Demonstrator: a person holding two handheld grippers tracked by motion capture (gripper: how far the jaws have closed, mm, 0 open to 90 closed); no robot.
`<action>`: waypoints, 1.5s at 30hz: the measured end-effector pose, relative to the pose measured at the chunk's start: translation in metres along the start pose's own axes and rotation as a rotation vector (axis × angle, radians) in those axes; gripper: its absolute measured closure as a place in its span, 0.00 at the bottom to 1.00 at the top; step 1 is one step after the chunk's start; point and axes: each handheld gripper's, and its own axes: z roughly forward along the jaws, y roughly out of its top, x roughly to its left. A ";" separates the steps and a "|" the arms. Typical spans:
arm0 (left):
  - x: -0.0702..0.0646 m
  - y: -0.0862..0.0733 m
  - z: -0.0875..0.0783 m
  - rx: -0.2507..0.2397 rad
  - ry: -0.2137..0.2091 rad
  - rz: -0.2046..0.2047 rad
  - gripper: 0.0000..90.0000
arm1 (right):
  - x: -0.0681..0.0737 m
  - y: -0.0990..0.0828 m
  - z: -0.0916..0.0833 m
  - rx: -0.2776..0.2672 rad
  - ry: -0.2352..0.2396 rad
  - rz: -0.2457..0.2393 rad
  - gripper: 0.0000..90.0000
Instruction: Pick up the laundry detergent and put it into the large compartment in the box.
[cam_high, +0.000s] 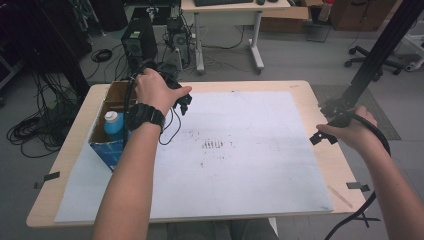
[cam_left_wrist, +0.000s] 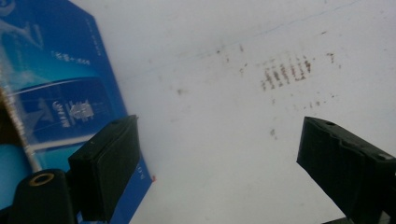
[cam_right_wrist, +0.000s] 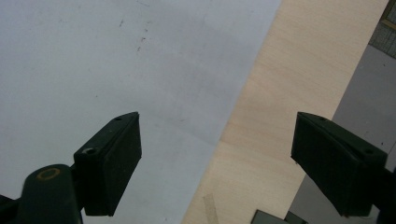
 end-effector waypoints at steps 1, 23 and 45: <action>0.000 0.000 0.000 0.000 0.000 0.000 0.15 | -0.001 0.000 0.000 0.001 0.000 0.002 0.18; -0.013 0.003 0.017 0.032 -0.007 0.002 0.15 | -0.005 -0.005 0.004 0.005 0.010 0.012 0.18; -0.019 0.001 0.017 0.036 -0.007 0.012 0.15 | -0.005 -0.011 0.001 -0.003 0.009 0.016 0.18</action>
